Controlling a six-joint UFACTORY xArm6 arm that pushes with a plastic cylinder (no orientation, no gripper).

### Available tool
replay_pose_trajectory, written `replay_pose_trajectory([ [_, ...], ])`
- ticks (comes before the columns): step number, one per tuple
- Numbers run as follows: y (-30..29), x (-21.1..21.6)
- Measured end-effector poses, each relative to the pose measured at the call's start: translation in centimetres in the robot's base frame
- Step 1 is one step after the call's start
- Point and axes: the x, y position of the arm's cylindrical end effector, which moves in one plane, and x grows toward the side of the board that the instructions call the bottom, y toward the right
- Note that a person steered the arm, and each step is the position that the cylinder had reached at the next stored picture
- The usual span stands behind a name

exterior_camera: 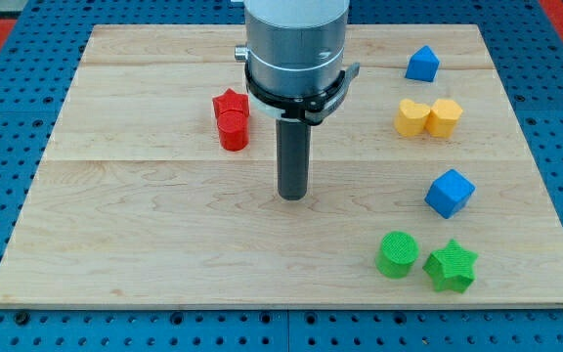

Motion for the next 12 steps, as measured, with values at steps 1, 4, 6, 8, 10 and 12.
replay_pose_trajectory([
  [1,0.0,0.1],
  [4,0.0,0.2],
  [6,-0.1,0.3],
  [8,0.0,0.4],
  [10,0.5,-0.6],
  [12,0.6,-1.4],
])
